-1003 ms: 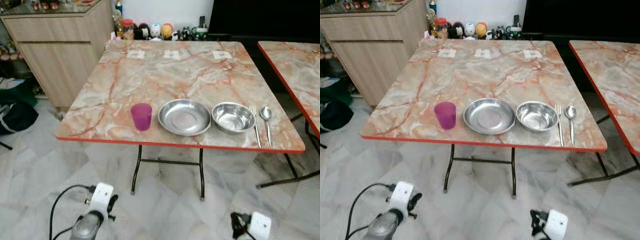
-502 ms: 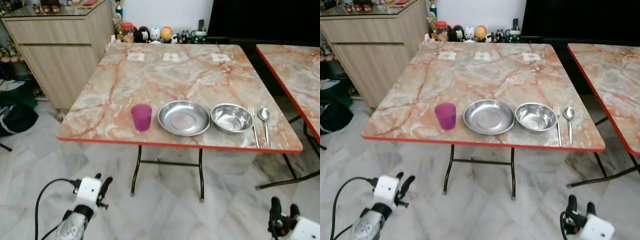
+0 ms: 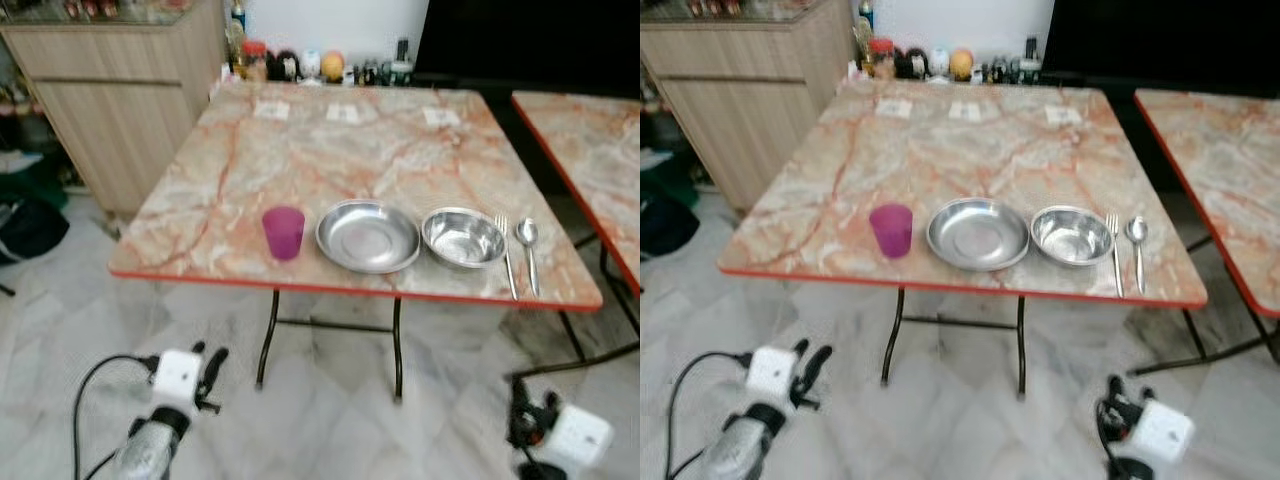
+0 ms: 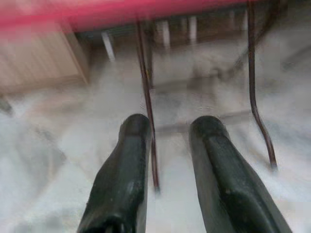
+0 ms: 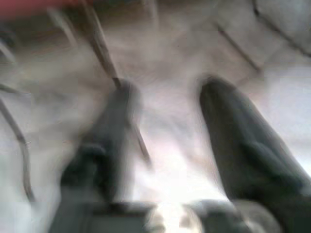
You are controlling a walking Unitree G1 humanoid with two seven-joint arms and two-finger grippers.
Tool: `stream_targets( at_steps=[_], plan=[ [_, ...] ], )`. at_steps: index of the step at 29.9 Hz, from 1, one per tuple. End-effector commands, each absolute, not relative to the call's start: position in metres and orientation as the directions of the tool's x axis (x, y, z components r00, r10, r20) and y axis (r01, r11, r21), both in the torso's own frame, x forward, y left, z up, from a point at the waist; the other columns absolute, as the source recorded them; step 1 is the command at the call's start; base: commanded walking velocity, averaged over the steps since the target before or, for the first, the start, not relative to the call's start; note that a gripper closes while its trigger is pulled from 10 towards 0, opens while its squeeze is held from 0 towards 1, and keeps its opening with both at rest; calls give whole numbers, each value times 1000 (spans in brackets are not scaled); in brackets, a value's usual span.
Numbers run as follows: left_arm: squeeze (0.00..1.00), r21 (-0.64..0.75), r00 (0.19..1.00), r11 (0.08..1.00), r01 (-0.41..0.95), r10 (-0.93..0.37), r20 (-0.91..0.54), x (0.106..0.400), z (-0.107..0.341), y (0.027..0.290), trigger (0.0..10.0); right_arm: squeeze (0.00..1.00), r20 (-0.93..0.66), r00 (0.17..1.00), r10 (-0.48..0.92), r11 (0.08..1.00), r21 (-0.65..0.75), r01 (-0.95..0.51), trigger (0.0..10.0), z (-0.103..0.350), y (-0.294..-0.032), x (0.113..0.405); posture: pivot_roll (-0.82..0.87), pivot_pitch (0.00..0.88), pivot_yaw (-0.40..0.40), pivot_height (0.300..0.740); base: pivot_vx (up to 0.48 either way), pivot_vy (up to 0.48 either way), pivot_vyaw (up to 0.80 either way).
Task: Setting the table
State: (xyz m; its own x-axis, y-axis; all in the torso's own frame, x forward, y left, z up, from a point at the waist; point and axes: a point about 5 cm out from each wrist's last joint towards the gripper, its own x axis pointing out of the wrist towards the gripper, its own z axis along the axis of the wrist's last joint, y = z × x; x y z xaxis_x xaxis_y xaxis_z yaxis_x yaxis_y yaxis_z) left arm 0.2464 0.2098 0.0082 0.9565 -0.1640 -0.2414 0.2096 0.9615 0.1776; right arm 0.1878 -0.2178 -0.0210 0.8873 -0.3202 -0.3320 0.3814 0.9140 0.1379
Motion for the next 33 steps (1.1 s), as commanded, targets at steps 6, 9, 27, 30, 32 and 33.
stream_targets(
  at_steps=[6,9,27,30,32,33],
  plan=[
    [0,152,838,972,177,-68,-541,231,-34,216,10000,0,-689,654,-312,890,29,455,10000,-79,-226,144,70,0,-56,740,0,0,0],
    [0,159,779,966,201,-59,-624,218,-49,215,10000,0,-755,589,-288,891,15,454,10000,-90,-223,129,68,0,-40,740,0,0,0],
    [0,180,698,972,150,25,-715,206,-63,218,10000,0,-752,623,-215,903,90,420,10000,-91,-213,142,53,0,-20,740,0,0,0],
    [0,178,699,975,132,36,-714,206,-62,220,10000,0,-750,627,-212,902,97,421,10000,-91,-212,143,41,0,-21,740,0,0,0],
    [0,178,698,976,128,39,-715,206,-62,220,10000,0,-749,629,-210,902,100,419,10000,-91,-212,144,37,0,-24,740,0,0,0],
    [0,177,696,976,128,39,-717,205,-63,220,10000,0,-746,632,-207,904,102,416,10000,-90,-212,145,37,0,-25,740,0,0,0]
  ],
)
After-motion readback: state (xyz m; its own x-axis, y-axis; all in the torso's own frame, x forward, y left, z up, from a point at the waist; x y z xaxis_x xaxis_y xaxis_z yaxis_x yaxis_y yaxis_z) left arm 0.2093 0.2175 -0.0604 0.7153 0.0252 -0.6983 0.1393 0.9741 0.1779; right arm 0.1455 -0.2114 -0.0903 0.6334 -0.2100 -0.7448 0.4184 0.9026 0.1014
